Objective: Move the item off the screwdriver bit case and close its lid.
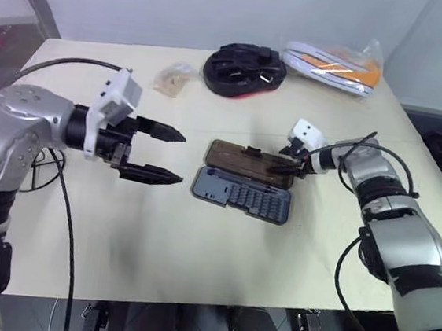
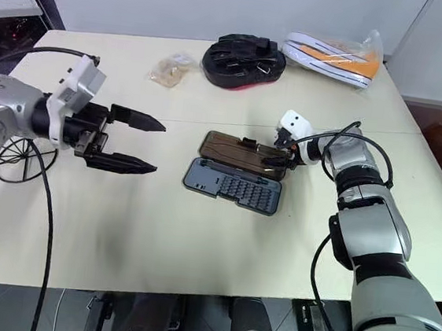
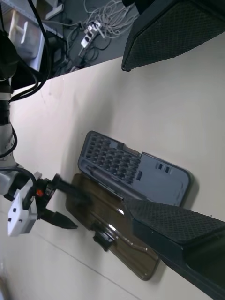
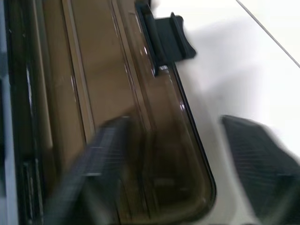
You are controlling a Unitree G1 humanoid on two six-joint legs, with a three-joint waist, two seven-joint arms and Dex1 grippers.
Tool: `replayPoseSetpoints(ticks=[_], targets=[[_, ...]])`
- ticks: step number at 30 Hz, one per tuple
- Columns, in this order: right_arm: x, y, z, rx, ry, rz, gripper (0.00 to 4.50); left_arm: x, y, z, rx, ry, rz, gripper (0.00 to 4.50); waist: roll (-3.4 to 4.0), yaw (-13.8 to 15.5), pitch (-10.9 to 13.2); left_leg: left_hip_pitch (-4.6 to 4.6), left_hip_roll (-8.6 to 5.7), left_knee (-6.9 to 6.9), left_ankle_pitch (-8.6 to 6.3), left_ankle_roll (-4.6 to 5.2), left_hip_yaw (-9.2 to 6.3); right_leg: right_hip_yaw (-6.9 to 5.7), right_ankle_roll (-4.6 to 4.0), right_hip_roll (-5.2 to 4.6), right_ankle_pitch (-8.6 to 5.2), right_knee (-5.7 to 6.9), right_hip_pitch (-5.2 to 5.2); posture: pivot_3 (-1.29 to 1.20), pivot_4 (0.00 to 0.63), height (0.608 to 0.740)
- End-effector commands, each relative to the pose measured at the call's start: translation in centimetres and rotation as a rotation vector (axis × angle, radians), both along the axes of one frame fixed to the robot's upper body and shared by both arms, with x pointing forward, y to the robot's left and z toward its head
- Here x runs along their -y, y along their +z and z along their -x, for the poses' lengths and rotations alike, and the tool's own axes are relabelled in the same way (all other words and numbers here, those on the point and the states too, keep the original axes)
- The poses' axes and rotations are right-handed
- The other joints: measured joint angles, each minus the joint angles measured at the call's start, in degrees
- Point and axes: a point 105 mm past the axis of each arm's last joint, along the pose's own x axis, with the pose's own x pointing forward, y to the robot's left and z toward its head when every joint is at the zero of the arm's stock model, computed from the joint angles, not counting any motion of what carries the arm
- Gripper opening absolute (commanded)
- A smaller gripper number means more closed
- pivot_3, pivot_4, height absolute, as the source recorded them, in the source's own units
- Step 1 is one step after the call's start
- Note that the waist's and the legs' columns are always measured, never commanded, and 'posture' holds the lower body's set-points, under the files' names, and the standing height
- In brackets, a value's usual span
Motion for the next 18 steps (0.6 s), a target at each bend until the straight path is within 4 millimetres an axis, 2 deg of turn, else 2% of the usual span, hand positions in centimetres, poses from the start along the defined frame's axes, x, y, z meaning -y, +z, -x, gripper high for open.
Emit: replayPoseSetpoints(ticks=[1, 2, 13, 16, 18], targets=[[-0.2, 0.1, 0.0, 0.032, 0.037, 0.021, 1.15, 0.0, 1.1, 0.4, 0.042, 0.004, 0.016, 4.50, 0.00, -0.28, 0.00, 0.00, 0.00, 0.01, 0.00, -0.01, 0.00, 0.00, 0.00, 0.01, 0.00, 0.04, 0.00, 0.00, 0.150, 0.740], [-0.3, 0.0, 0.1, 0.040, 0.053, 0.025, 0.74, -0.1, 1.0, 0.4, 0.041, 0.005, 0.016, 4.50, 0.00, -0.33, 0.00, 0.01, 0.00, 0.03, 0.01, -0.02, -0.01, 0.00, 0.00, 0.03, 0.00, 0.05, 0.00, 0.00, 0.150, 0.740], [-1.2, -1.3, 0.6, 0.061, 0.119, 0.040, 0.74, -0.3, 1.0, 0.2, 0.034, 0.014, 0.009, 4.50, 0.00, -0.53, 0.00, 0.04, 0.00, 0.04, 0.01, -0.02, -0.01, 0.00, 0.00, 0.09, 0.00, 0.08, 0.00, 0.00, 0.150, 0.740], [-1.3, -1.1, 0.4, 0.059, 0.092, 0.021, 0.02, -0.3, 1.0, 0.1, 0.035, 0.015, 0.007, 4.50, -0.02, -0.55, -0.01, 0.05, 0.00, 0.04, 0.01, -0.02, -0.01, 0.00, 0.00, 0.12, 0.00, 0.08, 0.00, 0.00, 0.150, 0.740], [-1.3, -1.1, 0.4, 0.066, 0.096, 0.033, 0.02, -0.3, 1.0, 0.1, 0.037, 0.015, 0.007, 4.50, -0.07, -0.66, -0.04, 0.10, 0.02, 0.04, 0.01, -0.02, 0.00, 0.01, -0.01, 0.16, 0.00, 0.08, 0.05, 0.00, 0.150, 0.740]])
